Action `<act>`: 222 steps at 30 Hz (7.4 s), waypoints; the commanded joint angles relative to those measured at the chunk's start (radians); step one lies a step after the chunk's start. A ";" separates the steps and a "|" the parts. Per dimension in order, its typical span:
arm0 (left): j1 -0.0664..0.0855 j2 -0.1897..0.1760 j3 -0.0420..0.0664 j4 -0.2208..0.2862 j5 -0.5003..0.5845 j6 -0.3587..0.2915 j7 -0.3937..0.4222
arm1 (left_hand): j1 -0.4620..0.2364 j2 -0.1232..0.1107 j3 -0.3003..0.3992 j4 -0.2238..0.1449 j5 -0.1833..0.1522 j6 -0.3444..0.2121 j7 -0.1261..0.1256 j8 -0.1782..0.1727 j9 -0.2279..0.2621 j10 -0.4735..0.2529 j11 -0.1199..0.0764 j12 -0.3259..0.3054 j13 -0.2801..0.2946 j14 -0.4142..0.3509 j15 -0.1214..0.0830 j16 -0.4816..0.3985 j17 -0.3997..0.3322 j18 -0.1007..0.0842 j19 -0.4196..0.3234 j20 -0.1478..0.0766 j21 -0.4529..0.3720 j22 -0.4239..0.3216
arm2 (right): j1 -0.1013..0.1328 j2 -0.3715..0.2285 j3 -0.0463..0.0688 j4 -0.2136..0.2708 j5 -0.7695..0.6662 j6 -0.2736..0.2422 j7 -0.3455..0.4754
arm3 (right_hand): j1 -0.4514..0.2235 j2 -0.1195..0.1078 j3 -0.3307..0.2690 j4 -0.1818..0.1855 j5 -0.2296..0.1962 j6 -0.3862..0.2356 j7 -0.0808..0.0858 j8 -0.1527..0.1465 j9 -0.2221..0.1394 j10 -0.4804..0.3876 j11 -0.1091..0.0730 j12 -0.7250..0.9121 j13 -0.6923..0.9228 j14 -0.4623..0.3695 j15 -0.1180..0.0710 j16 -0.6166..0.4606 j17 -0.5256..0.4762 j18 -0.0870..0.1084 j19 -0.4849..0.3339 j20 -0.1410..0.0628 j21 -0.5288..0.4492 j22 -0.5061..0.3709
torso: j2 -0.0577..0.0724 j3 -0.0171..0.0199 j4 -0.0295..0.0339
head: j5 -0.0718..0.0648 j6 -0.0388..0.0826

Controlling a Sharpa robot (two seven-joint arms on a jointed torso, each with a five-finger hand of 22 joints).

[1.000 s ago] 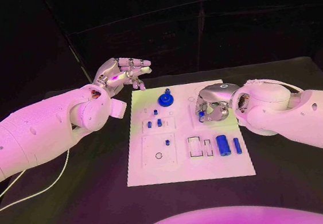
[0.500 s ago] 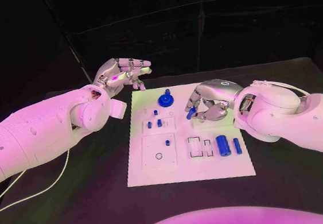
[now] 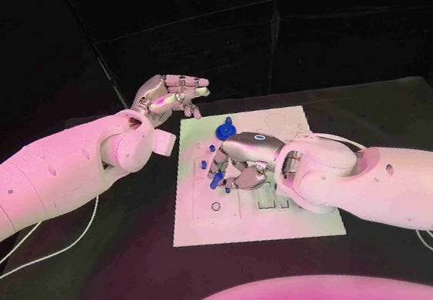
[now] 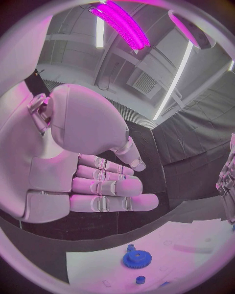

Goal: Assemble the parts on the task board

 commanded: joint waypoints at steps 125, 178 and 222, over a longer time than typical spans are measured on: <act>0.002 -0.027 0.000 0.018 0.004 0.006 0.003 | -0.007 0.007 -0.010 0.005 0.000 -0.005 0.006 0.000 -0.001 -0.011 0.004 0.008 -0.001 -0.008 -0.001 0.002 -0.001 0.013 -0.005 0.004 -0.007 -0.003 | -0.030 -0.436 -0.001 0.223 0.168 0.009 -0.461 | -0.152 -0.016 -0.573 0.317 0.155 -0.188 -0.020 0.216 0.038 0.143 -0.029 1.059 1.045 0.053 -0.027 0.186 0.308 -0.051 0.107 -0.022 0.142 0.254 | -0.017 -0.0057 -0.0297 | -0.100 0.002; 0.001 -0.031 0.000 0.017 0.004 0.011 0.000 | -0.008 0.007 -0.011 0.006 -0.001 -0.005 0.007 0.001 -0.001 -0.012 0.004 0.009 -0.001 -0.008 -0.001 0.003 -0.001 0.013 -0.005 0.004 -0.007 -0.004 | -0.095 -0.344 -0.004 0.160 0.125 0.014 -0.495 | -0.107 0.053 -0.640 0.328 0.236 -0.157 -0.043 0.322 0.080 0.195 -0.048 1.114 1.156 0.063 -0.041 0.214 0.380 -0.061 0.128 -0.032 0.172 0.317 | -0.016 -0.0052 -0.0268 | -0.096 -0.005; 0.002 -0.027 -0.001 0.020 0.004 0.011 0.000 | -0.011 0.008 -0.012 0.008 0.000 -0.006 0.007 0.001 -0.001 -0.013 0.004 0.011 -0.001 -0.009 0.000 0.004 -0.002 0.013 -0.005 0.005 -0.008 -0.004 | -0.094 -0.224 -0.003 0.160 0.228 -0.073 -0.488 | -0.149 0.097 -0.672 0.339 0.259 -0.124 -0.060 0.333 0.112 0.236 -0.063 1.147 1.217 0.069 -0.054 0.225 0.409 -0.065 0.139 -0.046 0.183 0.337 | -0.015 -0.0039 -0.0294 | -0.086 -0.007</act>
